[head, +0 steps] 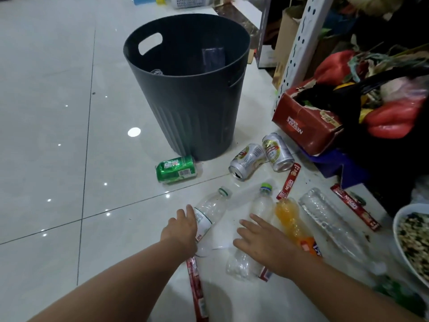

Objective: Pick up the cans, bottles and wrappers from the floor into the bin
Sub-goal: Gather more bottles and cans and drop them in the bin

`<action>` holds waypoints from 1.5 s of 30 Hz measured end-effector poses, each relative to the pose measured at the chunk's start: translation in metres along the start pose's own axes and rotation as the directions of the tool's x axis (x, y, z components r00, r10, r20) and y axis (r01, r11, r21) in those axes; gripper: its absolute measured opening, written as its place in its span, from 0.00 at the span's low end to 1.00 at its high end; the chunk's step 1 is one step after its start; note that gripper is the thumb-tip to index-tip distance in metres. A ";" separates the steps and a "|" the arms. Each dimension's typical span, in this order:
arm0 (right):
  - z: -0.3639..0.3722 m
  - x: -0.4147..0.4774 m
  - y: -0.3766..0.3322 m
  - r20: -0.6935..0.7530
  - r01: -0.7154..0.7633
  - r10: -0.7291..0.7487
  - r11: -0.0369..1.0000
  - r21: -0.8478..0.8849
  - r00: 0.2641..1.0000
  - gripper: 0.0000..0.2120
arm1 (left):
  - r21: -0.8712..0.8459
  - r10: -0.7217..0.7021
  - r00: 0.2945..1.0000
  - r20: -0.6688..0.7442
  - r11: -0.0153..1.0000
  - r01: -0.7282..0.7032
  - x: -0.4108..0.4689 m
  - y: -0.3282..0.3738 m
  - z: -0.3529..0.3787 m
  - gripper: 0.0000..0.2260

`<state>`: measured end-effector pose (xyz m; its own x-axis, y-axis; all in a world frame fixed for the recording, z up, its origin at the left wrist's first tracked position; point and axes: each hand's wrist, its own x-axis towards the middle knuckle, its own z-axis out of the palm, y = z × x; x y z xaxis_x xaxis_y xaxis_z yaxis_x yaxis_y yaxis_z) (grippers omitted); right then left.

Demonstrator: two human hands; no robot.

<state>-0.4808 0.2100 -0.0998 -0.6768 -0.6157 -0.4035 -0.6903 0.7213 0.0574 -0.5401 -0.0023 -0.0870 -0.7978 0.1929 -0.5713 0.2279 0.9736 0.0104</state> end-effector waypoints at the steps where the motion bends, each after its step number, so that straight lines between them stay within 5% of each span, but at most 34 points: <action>1: -0.003 -0.001 0.001 -0.012 -0.010 0.010 1.000 0.000 1.000 0.37 | -0.007 -0.008 1.000 -0.003 1.000 0.008 0.000 0.001 -0.003 0.38; 5: -0.023 -0.006 0.008 -0.317 -0.106 0.115 0.993 0.044 0.942 0.23 | -0.060 0.028 0.996 -0.079 0.998 -0.033 0.005 0.012 -0.032 0.34; 8: -0.048 -0.008 0.025 -0.480 -0.200 0.293 0.951 0.236 0.827 0.25 | -0.115 0.085 0.976 -0.200 0.987 -0.109 0.014 0.030 -0.069 0.33; 13: -0.092 -0.022 0.064 -0.448 -0.338 0.551 0.815 0.471 0.704 0.28 | -0.125 0.124 0.918 -0.376 0.975 -0.183 0.009 0.049 -0.148 0.28; 19: -0.163 -0.044 0.089 -0.423 -0.338 0.753 0.623 0.706 0.504 0.30 | -0.130 0.179 0.844 -0.505 0.951 -0.279 -0.037 0.045 -0.226 0.23; 30: -0.329 -0.053 0.141 -0.654 -0.207 0.708 0.705 0.678 0.266 0.30 | -0.129 0.120 0.681 -0.723 0.944 -0.304 -0.079 0.009 -0.377 0.25; 38: -0.371 0.007 0.159 -0.653 0.015 0.738 0.661 0.751 0.170 0.40 | 0.018 0.164 0.772 -0.614 0.981 -0.193 -0.032 -0.039 -0.443 0.24; 42: -0.369 0.046 0.168 -0.591 -0.013 0.767 0.613 0.790 0.250 0.53 | 0.125 0.229 0.802 -0.552 0.973 -0.191 0.011 -0.054 -0.455 0.23; 45: -0.362 0.070 0.176 -0.565 -0.070 0.771 0.607 0.792 0.295 0.52 | 0.194 0.277 0.833 -0.479 0.959 -0.207 0.045 -0.059 -0.454 0.22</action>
<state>-0.7427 0.1788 0.2124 -0.8761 0.1951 0.4409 -0.1688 0.7323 -0.6597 -0.8428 0.0039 0.2593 -0.8689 0.4885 -0.0797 0.4920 0.8700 -0.0309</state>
